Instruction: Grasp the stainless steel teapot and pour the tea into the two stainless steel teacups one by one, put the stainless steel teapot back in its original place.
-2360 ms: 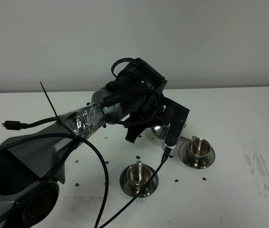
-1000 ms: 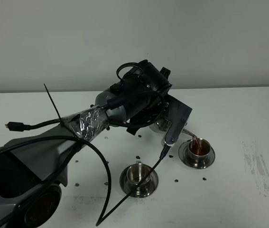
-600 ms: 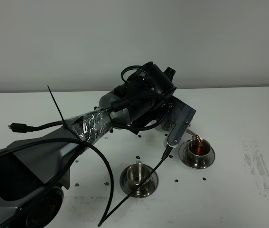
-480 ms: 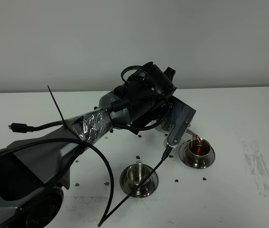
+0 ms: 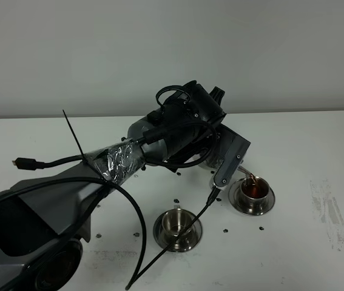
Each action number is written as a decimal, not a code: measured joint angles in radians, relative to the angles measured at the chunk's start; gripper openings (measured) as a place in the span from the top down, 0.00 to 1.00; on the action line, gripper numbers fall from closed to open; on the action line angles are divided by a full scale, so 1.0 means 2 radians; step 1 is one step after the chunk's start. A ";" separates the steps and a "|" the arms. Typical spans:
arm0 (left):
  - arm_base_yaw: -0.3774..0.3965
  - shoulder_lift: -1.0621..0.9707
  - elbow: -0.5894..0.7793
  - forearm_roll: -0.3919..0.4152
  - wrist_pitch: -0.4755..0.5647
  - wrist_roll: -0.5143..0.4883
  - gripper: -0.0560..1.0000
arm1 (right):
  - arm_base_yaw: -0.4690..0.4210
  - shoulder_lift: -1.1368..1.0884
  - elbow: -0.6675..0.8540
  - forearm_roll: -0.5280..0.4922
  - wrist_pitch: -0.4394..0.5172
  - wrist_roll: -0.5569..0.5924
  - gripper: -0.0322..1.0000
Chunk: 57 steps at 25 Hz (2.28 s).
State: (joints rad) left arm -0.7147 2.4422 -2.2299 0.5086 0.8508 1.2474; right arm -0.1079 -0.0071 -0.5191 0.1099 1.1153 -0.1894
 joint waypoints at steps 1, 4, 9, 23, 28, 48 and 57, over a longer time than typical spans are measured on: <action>0.000 0.001 0.000 0.000 0.000 0.000 0.76 | 0.000 0.000 0.000 0.000 0.000 0.000 0.64; 0.000 0.001 0.000 0.004 0.000 0.000 0.76 | 0.000 0.000 0.000 0.000 0.000 0.000 0.64; -0.003 0.001 0.000 0.013 0.001 -0.003 0.76 | 0.000 0.000 0.000 0.000 0.000 0.000 0.64; -0.013 0.002 0.000 0.038 0.001 -0.006 0.76 | 0.000 0.000 0.000 0.000 0.000 0.000 0.64; -0.013 0.007 0.000 0.044 0.000 -0.010 0.76 | 0.000 0.000 0.000 0.000 0.000 0.000 0.64; -0.014 0.010 0.000 0.021 -0.002 -0.014 0.76 | 0.000 0.000 0.000 0.000 0.000 0.000 0.64; 0.006 0.009 0.000 -0.012 0.005 -0.014 0.76 | 0.000 0.000 0.000 0.000 0.000 0.000 0.64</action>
State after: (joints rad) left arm -0.7027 2.4593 -2.2299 0.4845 0.8617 1.2203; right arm -0.1079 -0.0071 -0.5191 0.1099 1.1153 -0.1894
